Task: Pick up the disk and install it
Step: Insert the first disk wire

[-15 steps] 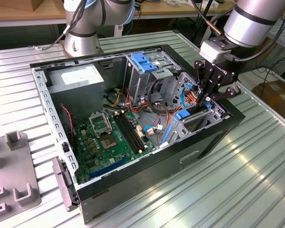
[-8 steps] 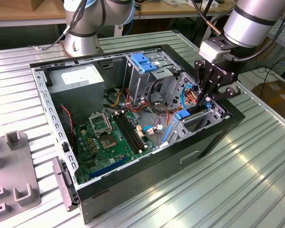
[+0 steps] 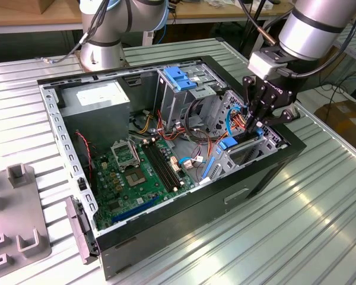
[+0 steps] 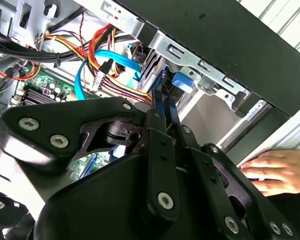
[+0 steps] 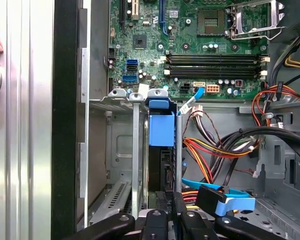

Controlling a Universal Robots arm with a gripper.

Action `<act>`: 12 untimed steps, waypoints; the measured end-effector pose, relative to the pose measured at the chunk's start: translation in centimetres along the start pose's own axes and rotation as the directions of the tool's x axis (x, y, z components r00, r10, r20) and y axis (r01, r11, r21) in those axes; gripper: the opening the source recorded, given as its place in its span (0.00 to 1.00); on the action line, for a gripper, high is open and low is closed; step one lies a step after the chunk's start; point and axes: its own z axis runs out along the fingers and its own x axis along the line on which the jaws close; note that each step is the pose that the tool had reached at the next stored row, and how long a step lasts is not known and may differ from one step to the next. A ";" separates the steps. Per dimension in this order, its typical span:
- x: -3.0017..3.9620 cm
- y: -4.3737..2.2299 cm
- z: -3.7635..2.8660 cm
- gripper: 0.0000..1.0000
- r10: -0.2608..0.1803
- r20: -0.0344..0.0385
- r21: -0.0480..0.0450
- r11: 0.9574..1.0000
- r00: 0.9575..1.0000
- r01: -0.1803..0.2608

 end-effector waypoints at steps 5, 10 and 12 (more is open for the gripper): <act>0.00 0.00 0.11 0.16 0.000 0.004 0.000 1.000 1.000 0.000; 0.01 0.00 -0.11 0.16 0.000 0.007 0.000 1.000 1.000 0.000; 0.01 0.00 -0.31 0.16 0.000 0.006 0.000 1.000 1.000 0.000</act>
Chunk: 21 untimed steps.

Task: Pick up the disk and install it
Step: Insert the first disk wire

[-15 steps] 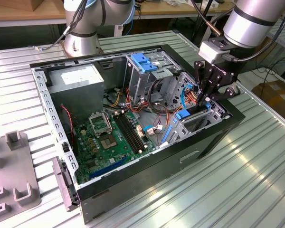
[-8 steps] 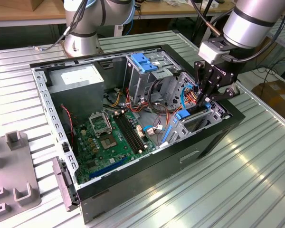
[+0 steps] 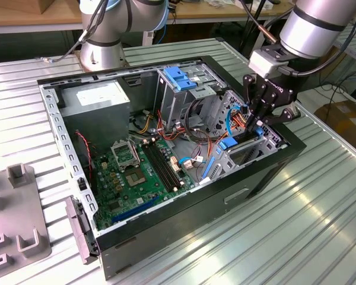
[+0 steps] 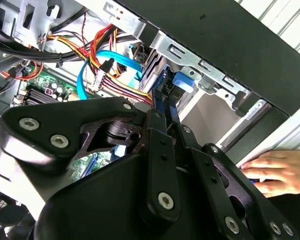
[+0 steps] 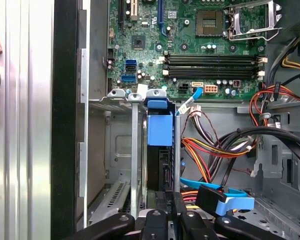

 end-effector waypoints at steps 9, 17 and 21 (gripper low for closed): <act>-0.01 0.00 0.00 0.16 0.007 0.001 0.000 1.000 1.000 -0.007; -0.04 0.01 0.11 0.16 0.014 0.001 0.000 1.000 1.000 -0.014; -0.04 0.01 0.28 0.16 0.014 0.001 0.000 1.000 1.000 -0.014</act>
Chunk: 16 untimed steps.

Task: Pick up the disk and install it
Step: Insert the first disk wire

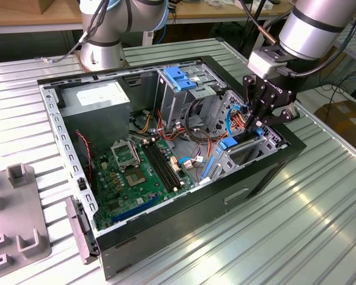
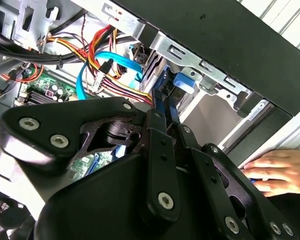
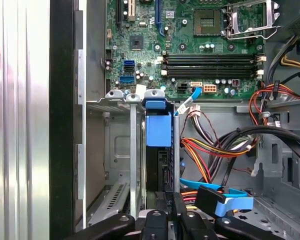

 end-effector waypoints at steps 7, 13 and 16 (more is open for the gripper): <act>0.00 -0.01 0.32 0.16 0.000 0.001 0.000 1.000 1.000 0.000; 0.00 -0.01 0.69 0.16 0.000 0.004 0.000 1.000 1.000 0.000; 0.02 -0.01 0.75 0.16 0.000 0.007 0.000 1.000 1.000 0.000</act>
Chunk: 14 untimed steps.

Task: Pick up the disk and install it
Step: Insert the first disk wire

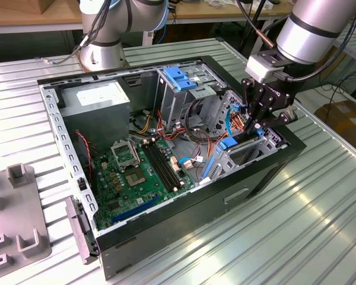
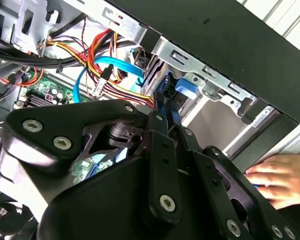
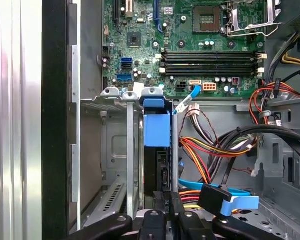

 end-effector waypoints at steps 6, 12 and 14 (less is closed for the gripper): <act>0.00 0.01 -0.80 0.24 0.000 0.001 0.000 1.000 1.000 0.000; 0.01 0.02 -1.41 0.16 0.000 0.001 0.000 1.000 1.000 0.000; 0.01 0.02 -1.41 0.10 0.000 0.001 0.000 1.000 1.000 0.000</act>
